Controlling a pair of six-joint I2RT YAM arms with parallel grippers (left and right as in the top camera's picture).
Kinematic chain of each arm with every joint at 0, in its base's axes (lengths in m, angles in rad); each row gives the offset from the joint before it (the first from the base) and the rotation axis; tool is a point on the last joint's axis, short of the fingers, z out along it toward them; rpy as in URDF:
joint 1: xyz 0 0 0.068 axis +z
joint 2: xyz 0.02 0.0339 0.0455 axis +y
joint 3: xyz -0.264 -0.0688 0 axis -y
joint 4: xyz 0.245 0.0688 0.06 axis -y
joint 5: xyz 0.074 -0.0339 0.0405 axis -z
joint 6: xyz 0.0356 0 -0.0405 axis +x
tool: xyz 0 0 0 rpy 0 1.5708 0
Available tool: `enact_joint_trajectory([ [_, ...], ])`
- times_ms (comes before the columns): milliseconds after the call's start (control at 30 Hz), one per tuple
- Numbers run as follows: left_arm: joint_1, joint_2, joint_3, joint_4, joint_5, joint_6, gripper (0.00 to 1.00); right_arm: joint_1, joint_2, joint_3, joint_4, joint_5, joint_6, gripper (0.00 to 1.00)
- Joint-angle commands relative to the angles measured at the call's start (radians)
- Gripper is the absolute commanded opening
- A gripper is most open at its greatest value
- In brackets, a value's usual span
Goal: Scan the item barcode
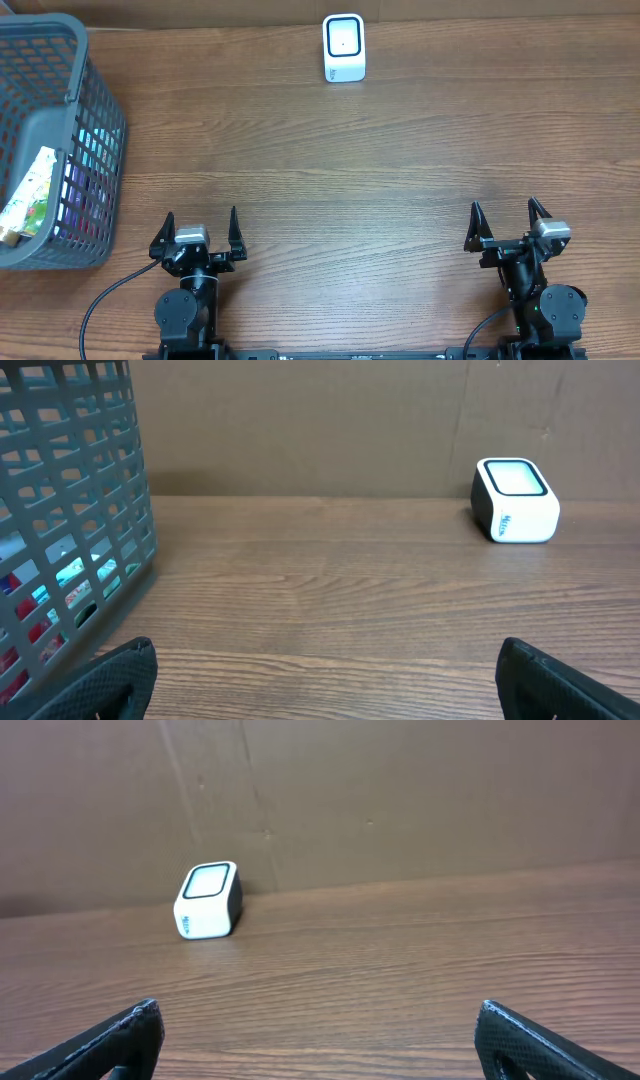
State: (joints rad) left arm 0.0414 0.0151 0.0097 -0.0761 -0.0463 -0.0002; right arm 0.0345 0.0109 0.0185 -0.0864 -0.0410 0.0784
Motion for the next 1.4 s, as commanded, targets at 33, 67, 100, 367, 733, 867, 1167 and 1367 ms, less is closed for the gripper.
enact_joint_trajectory([
  [33, 0.005, -0.011, -0.005, 0.003, -0.008, 0.011, 1.00, 0.004, -0.008, -0.010, 0.004, 0.050, -0.001, 1.00],
  [67, 0.005, -0.011, -0.005, 0.003, -0.002, 0.011, 1.00, 0.004, -0.008, -0.010, 0.004, 0.047, -0.001, 1.00],
  [100, 0.005, -0.011, -0.005, 0.003, 0.002, 0.011, 1.00, 0.004, -0.008, -0.010, 0.003, 0.047, 0.000, 1.00],
  [367, 0.005, -0.011, 0.005, 0.024, 0.050, -0.008, 1.00, 0.004, -0.008, -0.010, 0.002, 0.036, 0.002, 1.00],
  [733, 0.005, 0.157, 0.254, -0.169, 0.100, -0.007, 1.00, 0.004, 0.028, 0.142, -0.167, -0.007, 0.002, 1.00],
  [867, 0.005, 0.319, 0.391, -0.201, 0.158, -0.007, 1.00, 0.004, 0.097, 0.245, -0.218, -0.032, -0.001, 1.00],
  [1167, 0.005, 0.841, 0.963, -0.488, 0.330, -0.002, 1.00, 0.004, 0.429, 0.652, -0.410, -0.121, 0.000, 1.00],
  [1367, 0.005, 1.258, 1.594, -1.014, 0.362, -0.003, 1.00, 0.004, 0.776, 1.076, -0.752, -0.177, -0.001, 1.00],
])
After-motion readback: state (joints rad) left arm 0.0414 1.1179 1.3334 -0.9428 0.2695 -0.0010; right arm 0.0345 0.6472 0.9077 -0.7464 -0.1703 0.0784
